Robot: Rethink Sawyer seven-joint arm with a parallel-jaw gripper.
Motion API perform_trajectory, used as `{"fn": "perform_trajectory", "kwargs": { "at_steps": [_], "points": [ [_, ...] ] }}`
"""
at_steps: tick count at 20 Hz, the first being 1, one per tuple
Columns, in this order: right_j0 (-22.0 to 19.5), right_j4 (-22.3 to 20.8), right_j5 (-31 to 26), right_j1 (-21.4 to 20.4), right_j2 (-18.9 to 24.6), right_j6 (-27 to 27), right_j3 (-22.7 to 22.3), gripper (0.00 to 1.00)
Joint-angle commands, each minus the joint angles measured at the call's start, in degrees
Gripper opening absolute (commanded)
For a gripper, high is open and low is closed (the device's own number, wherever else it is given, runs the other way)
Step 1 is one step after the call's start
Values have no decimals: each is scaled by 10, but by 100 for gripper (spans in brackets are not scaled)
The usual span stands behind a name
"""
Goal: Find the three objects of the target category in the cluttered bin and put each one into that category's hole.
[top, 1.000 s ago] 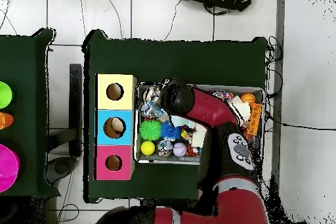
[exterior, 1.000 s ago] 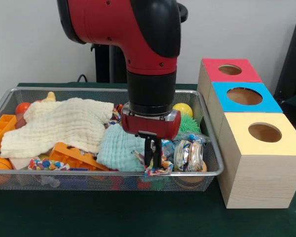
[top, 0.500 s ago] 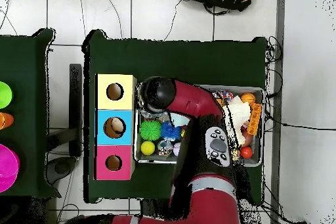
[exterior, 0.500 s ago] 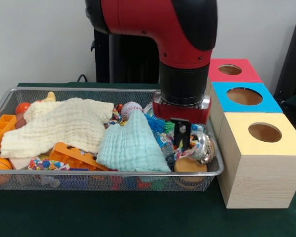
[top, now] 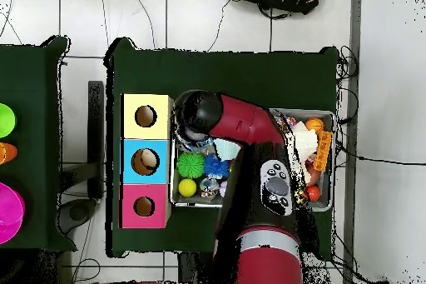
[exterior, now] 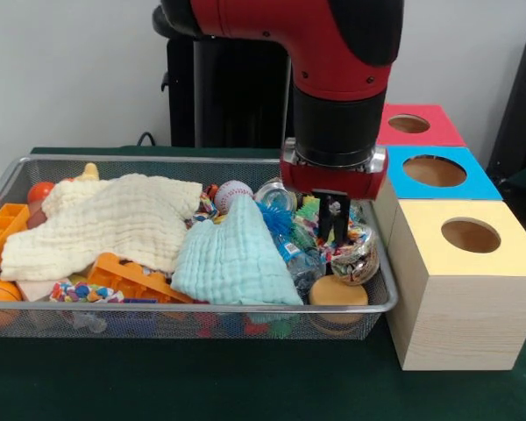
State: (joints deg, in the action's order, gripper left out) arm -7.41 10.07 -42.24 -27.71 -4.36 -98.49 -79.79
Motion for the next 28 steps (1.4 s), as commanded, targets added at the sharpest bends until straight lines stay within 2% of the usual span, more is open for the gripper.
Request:
{"fn": "perform_trajectory", "kwargs": {
  "at_steps": [1,6,11,18,28],
  "points": [
    [-37,27,-27,-9,30,-89,-29,0],
    [-43,23,-130,10,23,-96,42,0],
    [-45,22,-183,24,24,-108,86,0],
    [-22,33,-153,9,16,-141,54,0],
    [1,51,-150,8,-2,-168,49,0]
  ]
}}
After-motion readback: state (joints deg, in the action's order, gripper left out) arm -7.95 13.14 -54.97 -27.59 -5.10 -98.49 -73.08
